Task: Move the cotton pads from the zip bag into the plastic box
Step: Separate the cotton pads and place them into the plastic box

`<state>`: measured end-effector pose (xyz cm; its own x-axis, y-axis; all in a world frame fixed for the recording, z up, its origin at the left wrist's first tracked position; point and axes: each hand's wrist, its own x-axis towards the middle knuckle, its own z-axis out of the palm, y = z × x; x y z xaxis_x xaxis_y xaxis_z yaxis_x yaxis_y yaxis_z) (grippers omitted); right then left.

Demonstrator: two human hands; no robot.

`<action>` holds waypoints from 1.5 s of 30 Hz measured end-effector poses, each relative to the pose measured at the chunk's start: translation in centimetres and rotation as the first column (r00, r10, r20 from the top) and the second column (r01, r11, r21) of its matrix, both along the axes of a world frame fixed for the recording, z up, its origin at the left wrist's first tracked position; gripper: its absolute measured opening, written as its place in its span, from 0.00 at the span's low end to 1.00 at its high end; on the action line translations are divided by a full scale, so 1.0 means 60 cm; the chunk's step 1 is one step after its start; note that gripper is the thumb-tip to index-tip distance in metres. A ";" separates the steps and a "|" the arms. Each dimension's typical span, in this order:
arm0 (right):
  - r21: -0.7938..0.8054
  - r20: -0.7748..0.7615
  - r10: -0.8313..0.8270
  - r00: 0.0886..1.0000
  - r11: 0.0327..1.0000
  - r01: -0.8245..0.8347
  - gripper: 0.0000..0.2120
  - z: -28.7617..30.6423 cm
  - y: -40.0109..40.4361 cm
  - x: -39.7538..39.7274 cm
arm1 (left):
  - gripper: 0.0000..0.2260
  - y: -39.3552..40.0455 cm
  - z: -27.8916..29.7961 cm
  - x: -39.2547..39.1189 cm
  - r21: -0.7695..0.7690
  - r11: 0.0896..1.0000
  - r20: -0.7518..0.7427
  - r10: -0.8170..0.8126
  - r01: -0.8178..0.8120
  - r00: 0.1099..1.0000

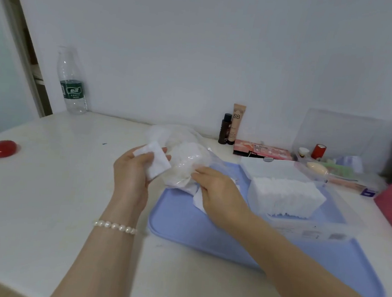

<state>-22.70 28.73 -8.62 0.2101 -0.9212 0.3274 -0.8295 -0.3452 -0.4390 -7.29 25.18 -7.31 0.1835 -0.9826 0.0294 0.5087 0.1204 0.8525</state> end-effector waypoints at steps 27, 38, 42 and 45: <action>0.082 -0.359 -0.407 0.840 0.882 0.463 0.24 0.004 -0.125 0.002 | 0.09 0.004 -0.004 -0.008 0.039 0.974 0.170 -0.228 0.225 0.959; 0.226 -0.617 -0.116 0.779 0.921 0.316 0.23 0.037 -0.112 0.014 | 0.08 0.008 -0.001 -0.011 0.015 0.962 0.158 -0.273 0.274 0.949; -0.103 -0.679 -0.036 0.734 0.994 -0.046 0.10 0.015 -0.089 -0.019 | 0.08 0.010 0.001 -0.013 0.007 0.959 0.145 -0.280 0.282 0.949; -0.430 -0.793 -0.137 0.594 0.816 -0.386 0.09 0.013 -0.064 -0.043 | 0.08 0.015 0.003 -0.014 -0.008 0.957 0.103 -0.287 0.289 0.952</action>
